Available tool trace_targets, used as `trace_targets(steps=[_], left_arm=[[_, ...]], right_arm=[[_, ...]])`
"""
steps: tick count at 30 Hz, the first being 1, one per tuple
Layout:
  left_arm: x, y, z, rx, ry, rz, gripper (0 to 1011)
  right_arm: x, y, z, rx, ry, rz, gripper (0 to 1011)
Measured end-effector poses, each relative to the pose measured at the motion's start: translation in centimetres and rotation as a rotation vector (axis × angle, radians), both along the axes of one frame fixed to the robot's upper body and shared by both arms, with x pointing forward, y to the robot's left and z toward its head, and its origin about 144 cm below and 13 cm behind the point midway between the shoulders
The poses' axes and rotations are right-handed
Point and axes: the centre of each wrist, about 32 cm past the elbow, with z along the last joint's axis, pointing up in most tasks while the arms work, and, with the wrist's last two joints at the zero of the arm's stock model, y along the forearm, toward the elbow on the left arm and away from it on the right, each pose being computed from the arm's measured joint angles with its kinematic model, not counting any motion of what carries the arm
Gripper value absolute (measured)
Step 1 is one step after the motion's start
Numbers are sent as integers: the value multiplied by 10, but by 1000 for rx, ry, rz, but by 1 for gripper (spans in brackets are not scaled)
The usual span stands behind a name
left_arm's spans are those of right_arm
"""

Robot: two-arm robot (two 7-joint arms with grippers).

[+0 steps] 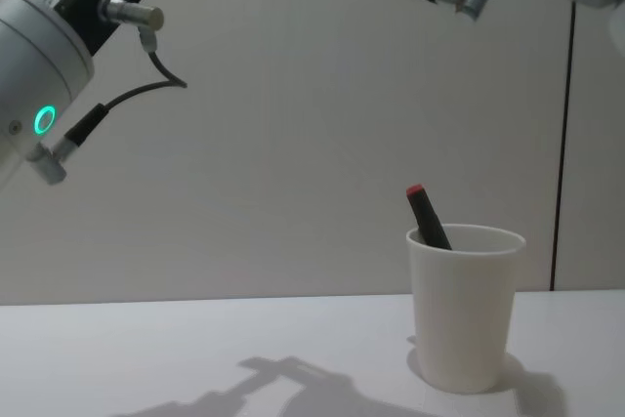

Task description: Place the pen into the pen holder.

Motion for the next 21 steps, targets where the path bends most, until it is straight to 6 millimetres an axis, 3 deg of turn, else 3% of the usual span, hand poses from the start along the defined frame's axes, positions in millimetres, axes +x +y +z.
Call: trace_targets(steps=[21], left_arm=[[0, 0, 0, 0, 0, 0, 142]], right_arm=[[1, 1, -1, 26, 15, 5, 997]])
